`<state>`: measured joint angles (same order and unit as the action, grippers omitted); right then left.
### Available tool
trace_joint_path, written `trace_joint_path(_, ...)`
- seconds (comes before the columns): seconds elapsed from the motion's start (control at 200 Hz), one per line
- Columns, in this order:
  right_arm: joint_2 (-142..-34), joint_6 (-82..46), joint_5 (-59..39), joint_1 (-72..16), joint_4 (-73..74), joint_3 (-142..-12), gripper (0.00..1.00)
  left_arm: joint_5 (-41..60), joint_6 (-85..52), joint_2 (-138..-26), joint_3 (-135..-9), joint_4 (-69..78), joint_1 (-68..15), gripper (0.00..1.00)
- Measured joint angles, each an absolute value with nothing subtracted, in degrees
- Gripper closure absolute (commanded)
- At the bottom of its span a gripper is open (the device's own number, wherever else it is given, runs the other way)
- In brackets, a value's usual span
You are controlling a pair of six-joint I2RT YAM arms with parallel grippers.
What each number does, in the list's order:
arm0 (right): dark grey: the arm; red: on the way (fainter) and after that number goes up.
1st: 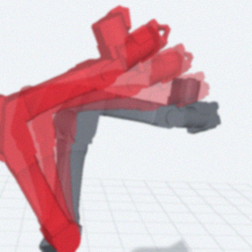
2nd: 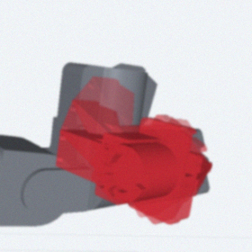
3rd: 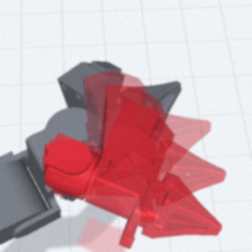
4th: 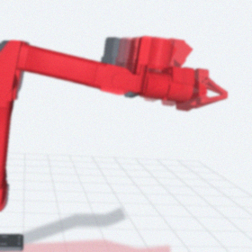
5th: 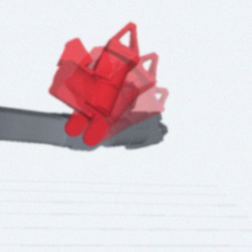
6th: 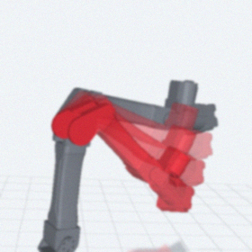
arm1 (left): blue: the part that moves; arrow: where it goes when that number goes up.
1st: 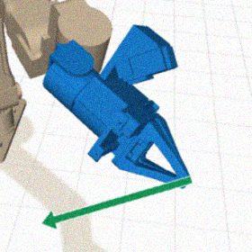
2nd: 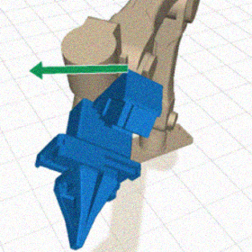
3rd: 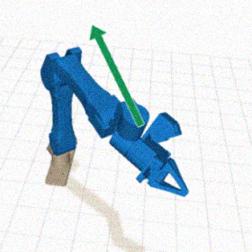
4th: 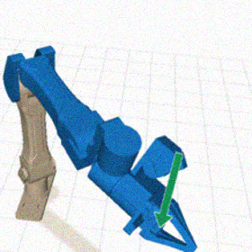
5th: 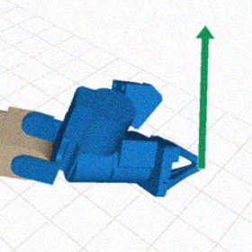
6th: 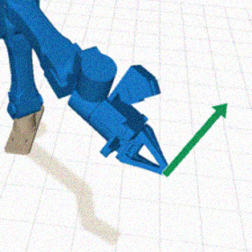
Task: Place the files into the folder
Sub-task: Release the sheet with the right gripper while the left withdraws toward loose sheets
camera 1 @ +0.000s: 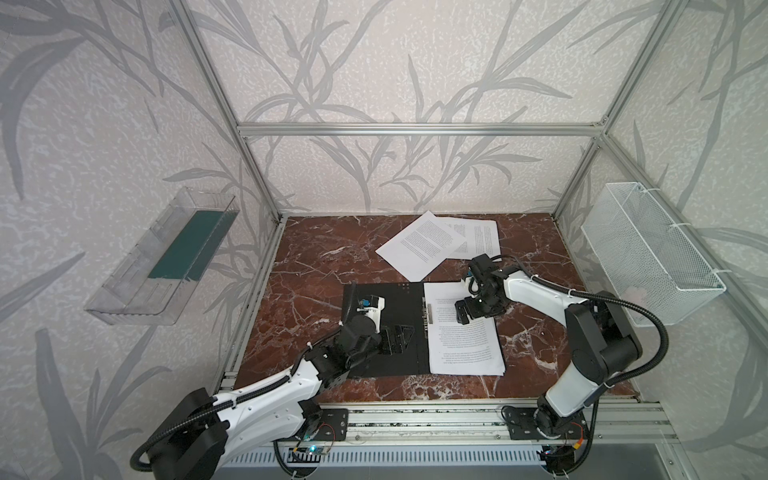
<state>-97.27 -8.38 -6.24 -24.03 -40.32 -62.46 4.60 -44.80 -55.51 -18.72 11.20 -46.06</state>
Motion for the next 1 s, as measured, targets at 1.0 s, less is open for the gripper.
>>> trace_joint_path(1.0, -53.3, -20.1, -1.28, -23.33, -26.22, -43.81, 0.0, -7.66, -43.92, -60.53, -26.3, 6.61, -33.23, 0.01)
